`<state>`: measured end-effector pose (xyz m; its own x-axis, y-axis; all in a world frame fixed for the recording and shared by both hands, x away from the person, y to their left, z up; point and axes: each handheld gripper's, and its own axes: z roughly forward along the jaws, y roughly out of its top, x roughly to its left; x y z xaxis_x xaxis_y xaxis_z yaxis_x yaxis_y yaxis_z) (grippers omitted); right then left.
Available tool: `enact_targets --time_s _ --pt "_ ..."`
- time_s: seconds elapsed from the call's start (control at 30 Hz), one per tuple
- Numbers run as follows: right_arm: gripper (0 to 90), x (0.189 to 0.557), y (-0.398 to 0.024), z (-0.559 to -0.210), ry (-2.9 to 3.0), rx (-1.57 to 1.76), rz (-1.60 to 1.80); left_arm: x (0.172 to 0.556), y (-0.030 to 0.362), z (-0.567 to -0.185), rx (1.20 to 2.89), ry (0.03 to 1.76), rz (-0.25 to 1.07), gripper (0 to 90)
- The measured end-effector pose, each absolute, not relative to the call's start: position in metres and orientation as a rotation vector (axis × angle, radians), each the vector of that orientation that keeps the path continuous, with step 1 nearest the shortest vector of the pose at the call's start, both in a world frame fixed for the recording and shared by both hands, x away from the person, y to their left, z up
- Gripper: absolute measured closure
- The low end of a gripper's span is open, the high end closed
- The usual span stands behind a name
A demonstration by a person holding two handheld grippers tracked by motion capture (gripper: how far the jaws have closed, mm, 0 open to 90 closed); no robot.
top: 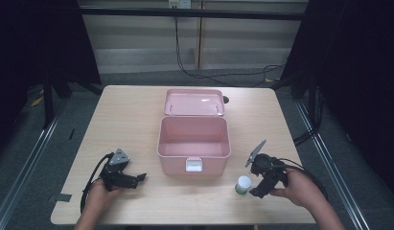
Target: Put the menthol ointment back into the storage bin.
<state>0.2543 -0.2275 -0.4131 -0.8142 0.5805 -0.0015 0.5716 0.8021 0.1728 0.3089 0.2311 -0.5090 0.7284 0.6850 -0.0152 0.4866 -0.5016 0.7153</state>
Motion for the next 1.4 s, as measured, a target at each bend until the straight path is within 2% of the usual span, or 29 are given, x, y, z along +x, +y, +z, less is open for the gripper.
enact_targets --time_s 0.27,0.6,1.3,1.4 --pt "23.0 0.260 -0.219 -0.419 2.937 0.933 0.258 0.309 0.231 -0.509 2.202 0.881 0.352 8.9" --pt "29.5 0.265 -0.209 -0.423 2.975 0.914 0.258 0.309 0.231 -0.509 2.203 0.881 0.351 8.9" --pt "49.5 0.272 -0.195 -0.426 3.002 0.882 0.246 0.309 0.231 -0.509 2.202 0.881 0.351 8.9" --pt "49.8 0.272 -0.195 -0.426 3.004 0.885 0.244 0.309 0.231 -0.509 2.203 0.881 0.351 8.9"
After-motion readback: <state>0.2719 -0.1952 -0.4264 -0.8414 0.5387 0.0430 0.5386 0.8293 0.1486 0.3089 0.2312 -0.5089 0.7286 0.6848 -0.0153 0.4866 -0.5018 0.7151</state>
